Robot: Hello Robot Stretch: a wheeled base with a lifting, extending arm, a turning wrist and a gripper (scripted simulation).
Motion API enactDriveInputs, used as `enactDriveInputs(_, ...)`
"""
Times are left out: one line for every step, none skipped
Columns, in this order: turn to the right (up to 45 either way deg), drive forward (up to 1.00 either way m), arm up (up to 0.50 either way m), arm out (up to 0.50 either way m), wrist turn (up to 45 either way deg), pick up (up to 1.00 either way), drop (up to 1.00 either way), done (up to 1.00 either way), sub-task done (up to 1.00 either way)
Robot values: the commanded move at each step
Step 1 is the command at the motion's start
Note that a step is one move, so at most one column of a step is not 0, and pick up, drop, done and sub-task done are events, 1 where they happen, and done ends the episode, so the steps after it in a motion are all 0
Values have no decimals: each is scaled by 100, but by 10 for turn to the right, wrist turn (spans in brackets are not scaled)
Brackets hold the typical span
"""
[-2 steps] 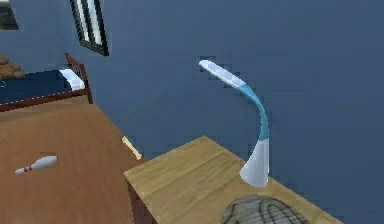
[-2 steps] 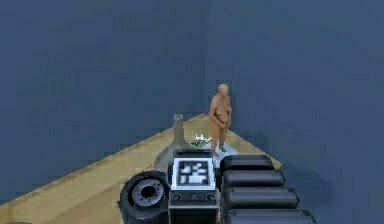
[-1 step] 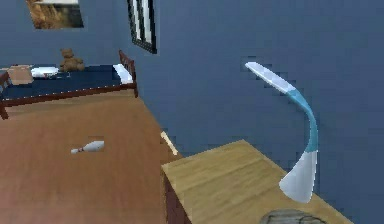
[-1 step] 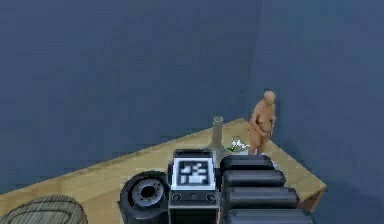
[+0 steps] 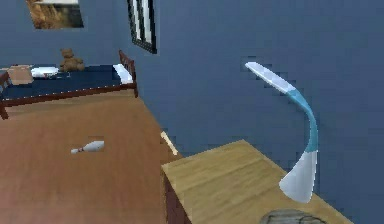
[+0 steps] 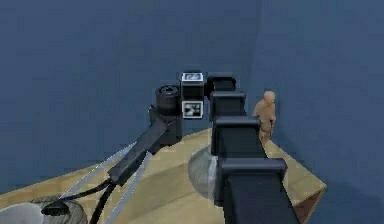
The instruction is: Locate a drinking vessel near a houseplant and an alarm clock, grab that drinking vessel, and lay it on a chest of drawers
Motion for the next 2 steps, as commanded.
enactDriveInputs(0,0,0,0,450,0,0,0,0)
enactDriveInputs(0,0,0,0,210,0,0,0,0)
